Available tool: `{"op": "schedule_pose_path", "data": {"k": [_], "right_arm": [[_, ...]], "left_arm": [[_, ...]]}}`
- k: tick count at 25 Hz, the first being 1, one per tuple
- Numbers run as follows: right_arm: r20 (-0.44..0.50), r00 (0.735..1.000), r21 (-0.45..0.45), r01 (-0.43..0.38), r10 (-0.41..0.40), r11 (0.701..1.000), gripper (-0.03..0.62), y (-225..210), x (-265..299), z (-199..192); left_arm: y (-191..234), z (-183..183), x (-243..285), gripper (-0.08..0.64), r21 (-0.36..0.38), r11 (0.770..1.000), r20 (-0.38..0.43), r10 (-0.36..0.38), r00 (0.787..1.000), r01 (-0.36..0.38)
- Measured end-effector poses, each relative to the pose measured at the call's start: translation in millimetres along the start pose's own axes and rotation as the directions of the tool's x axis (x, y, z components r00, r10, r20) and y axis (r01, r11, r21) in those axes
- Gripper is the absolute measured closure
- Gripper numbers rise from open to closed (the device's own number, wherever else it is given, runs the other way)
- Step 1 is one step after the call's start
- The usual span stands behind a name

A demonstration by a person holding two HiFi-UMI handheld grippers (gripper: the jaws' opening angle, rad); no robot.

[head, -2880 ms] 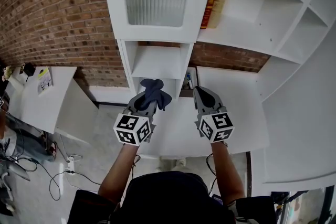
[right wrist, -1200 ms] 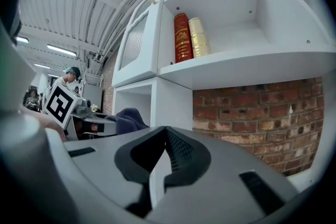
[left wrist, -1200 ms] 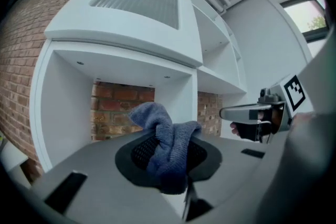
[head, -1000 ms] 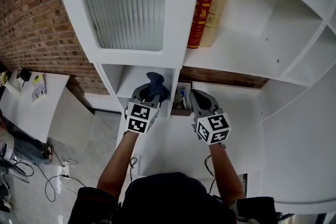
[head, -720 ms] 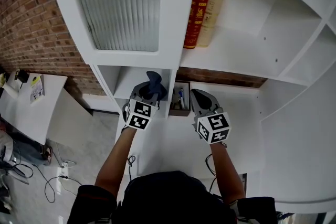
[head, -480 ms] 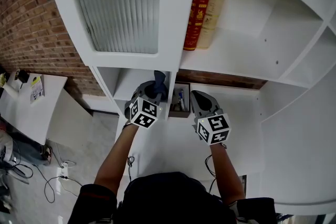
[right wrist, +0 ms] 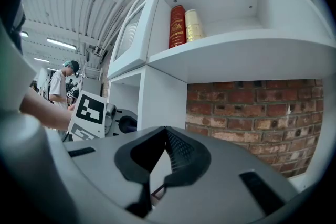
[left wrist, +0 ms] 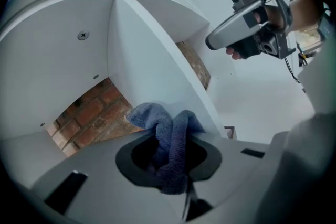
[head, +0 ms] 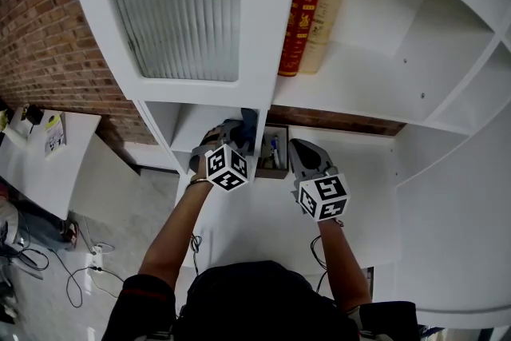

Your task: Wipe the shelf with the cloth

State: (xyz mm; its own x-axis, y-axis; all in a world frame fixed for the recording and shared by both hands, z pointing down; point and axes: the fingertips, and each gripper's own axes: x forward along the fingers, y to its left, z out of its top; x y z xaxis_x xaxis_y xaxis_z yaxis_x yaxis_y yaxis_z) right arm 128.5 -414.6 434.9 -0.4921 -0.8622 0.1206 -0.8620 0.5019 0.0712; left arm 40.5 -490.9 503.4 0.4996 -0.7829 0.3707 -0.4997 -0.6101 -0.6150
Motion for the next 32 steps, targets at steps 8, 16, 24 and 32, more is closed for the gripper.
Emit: {"op": "schedule_pose_path", "data": {"k": [8,16,24,32], "right_arm": [[-0.008,1.000,0.002,0.002,-0.002,1.000,0.578,0.5,-0.1,-3.4],[-0.002,1.000,-0.003,-0.002,0.002,1.000,0.578,2.8,1.7,0.0],[-0.007,1.000,0.007,0.007,-0.007,1.000,0.578,4.0,1.3,-4.4],[-0.006,1.000,0.008,0.016,-0.016,1.000,0.578,1.8,0.5,-5.0]], "left_arm": [[-11.1,-3.2,11.7,0.490,0.166,0.986,-0.053,-0.006,0.999,0.015],[-23.3,-14.6,23.3,0.491,0.307,0.946,-0.137,-0.066,0.988,0.106],[-27.7,-22.7,30.0,0.495,0.278,0.943,-0.201,-0.129,0.971,0.183],[-25.7,-26.4,30.7,0.497,0.268,0.944,-0.225,-0.132,0.965,0.192]]}}
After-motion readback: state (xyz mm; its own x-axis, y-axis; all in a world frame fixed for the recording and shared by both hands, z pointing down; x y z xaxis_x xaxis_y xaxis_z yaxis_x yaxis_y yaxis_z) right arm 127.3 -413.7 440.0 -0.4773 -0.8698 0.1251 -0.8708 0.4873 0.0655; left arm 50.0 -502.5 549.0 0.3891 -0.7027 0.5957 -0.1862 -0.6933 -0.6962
